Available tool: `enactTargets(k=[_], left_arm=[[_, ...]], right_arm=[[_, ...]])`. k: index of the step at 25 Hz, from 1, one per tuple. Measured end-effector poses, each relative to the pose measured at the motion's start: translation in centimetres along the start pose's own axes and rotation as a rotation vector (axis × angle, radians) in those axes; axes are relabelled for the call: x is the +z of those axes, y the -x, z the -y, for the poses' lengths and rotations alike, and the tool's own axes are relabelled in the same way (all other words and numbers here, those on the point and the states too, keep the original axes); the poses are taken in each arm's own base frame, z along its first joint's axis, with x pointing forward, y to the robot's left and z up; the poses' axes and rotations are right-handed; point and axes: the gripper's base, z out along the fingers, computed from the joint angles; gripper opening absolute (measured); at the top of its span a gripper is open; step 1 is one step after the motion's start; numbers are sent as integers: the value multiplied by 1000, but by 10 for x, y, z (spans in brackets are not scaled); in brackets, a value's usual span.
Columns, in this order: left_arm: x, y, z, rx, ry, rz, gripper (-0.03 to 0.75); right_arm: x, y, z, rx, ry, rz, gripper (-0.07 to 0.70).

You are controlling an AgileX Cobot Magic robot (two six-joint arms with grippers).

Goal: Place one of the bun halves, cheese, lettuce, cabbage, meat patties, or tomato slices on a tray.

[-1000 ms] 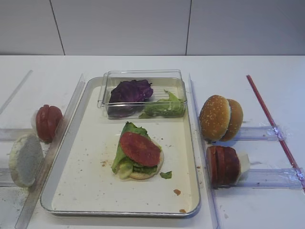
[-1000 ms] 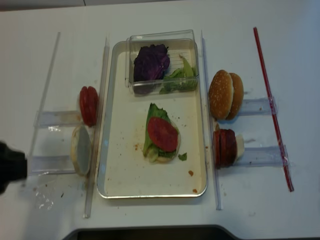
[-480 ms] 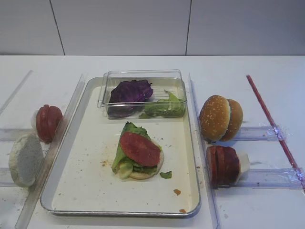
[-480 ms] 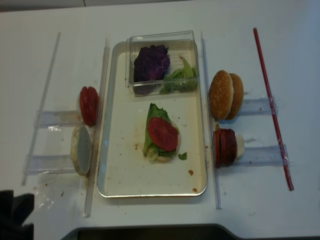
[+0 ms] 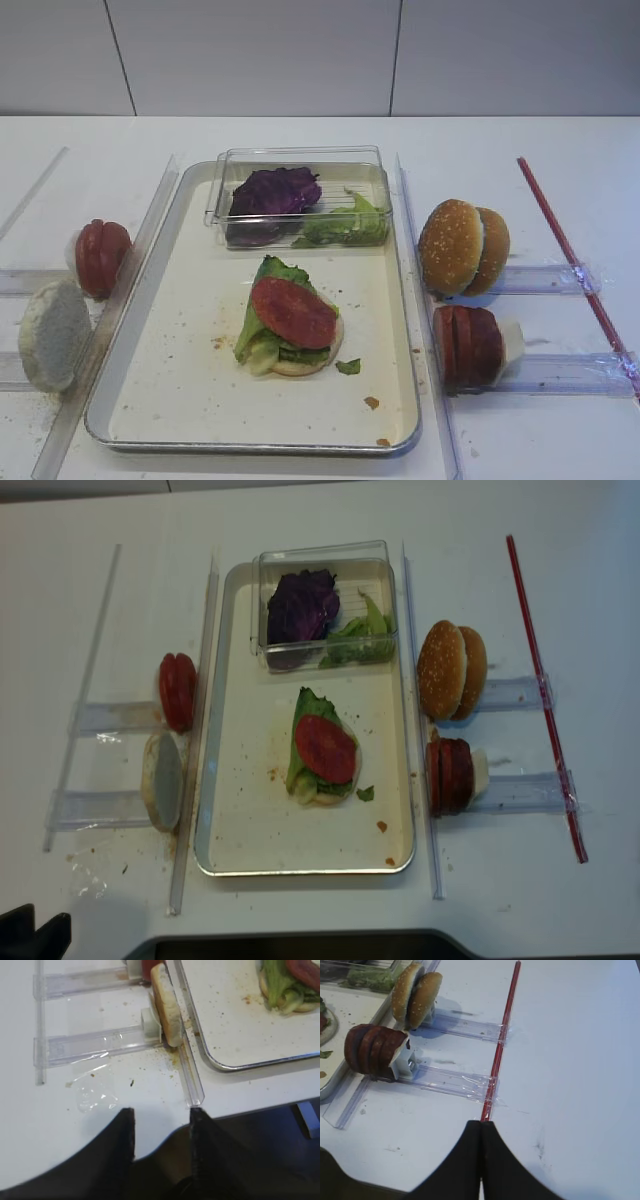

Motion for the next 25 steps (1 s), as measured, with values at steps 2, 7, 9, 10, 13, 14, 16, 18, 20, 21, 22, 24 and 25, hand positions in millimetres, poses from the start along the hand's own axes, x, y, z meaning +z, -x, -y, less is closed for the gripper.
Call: enactTargets(k=[2, 7, 9, 10, 13, 14, 16, 18, 20, 21, 22, 24, 25], left_arm=[[-3, -6, 0, 7, 7, 47, 253], [-12, -18, -1, 31, 49, 152, 253], [-11, -18, -2, 33, 54, 163, 253], [-10, -18, -2, 33, 56, 165, 253], [-9, -18, -2, 33, 56, 166, 253], [-9, -18, -2, 33, 56, 166, 253], [-9, -18, -2, 33, 56, 168, 253], [-9, -18, -2, 27, 53, 170, 252], [-8, -18, -1, 7, 42, 171, 251], [-8, -18, -1, 3, 35, 172, 251], [-8, -18, 0, -2, 33, 174, 251], [-8, -18, -1, -13, 34, 174, 251], [-8, -18, -1, -19, 36, 174, 251]], right_arm=[[0, 0, 0, 0, 0, 0, 17], [0, 0, 0, 0, 0, 0, 17], [0, 0, 0, 0, 0, 0, 17], [0, 0, 0, 0, 0, 0, 17], [0, 0, 0, 0, 0, 0, 17], [0, 0, 0, -2, 0, 0, 17], [0, 0, 0, -2, 0, 0, 17], [0, 0, 0, -4, 0, 0, 17], [0, 0, 0, -4, 0, 0, 17], [0, 0, 0, -4, 0, 0, 17], [0, 0, 0, -4, 0, 0, 17], [0, 0, 0, -4, 0, 0, 17], [0, 0, 0, -4, 0, 0, 17]])
